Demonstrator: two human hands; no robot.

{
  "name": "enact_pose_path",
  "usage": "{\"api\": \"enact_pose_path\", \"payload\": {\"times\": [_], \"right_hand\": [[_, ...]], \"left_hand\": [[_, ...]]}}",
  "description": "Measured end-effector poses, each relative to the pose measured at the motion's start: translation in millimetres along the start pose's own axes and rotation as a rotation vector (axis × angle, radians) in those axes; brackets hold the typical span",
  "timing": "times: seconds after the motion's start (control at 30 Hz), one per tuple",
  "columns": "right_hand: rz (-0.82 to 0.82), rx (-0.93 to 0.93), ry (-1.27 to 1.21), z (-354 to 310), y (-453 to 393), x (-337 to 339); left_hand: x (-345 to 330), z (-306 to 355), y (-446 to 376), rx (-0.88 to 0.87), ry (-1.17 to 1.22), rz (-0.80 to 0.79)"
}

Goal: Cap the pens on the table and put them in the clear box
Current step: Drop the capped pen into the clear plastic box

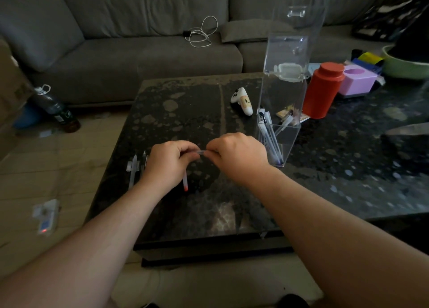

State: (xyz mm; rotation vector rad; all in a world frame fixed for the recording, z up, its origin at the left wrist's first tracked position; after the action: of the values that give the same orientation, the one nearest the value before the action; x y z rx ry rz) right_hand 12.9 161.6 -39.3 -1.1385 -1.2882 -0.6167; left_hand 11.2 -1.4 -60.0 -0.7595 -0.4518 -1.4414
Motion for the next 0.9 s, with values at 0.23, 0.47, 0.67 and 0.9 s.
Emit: {"api": "enact_pose_path", "payload": {"times": [0.23, 0.47, 0.67, 0.9], "right_hand": [[0.014, -0.034, -0.039, -1.8, 6.5, 0.8], [-0.212, -0.105, -0.263, 11.9, 12.7, -6.6], [-0.098, -0.063, -0.318, 5.0, 17.9, 22.9], [0.735, -0.265, -0.481, 60.4, 39.5, 141.8]], "left_hand": [[9.9, 12.4, 3.8, -0.112, -0.04, 0.038], [4.8, 28.0, 9.5, -0.161, -0.043, 0.018], [3.5, 48.2, 15.6, -0.154, 0.11, 0.066], [-15.0, 54.5, 14.1, -0.105, 0.191, -0.007]]}}
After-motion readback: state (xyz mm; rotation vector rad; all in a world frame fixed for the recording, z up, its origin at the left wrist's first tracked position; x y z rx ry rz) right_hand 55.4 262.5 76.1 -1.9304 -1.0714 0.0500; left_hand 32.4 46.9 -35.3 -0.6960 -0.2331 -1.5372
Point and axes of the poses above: each hand's wrist, its own y-axis away from the middle knuckle, its own x-axis out of the back of the hand, z = x × y, the point moved 6 cm from there along -y, towards the middle knuckle, and after that the axes turned 6 degrees about y, right-handed, at the moved point
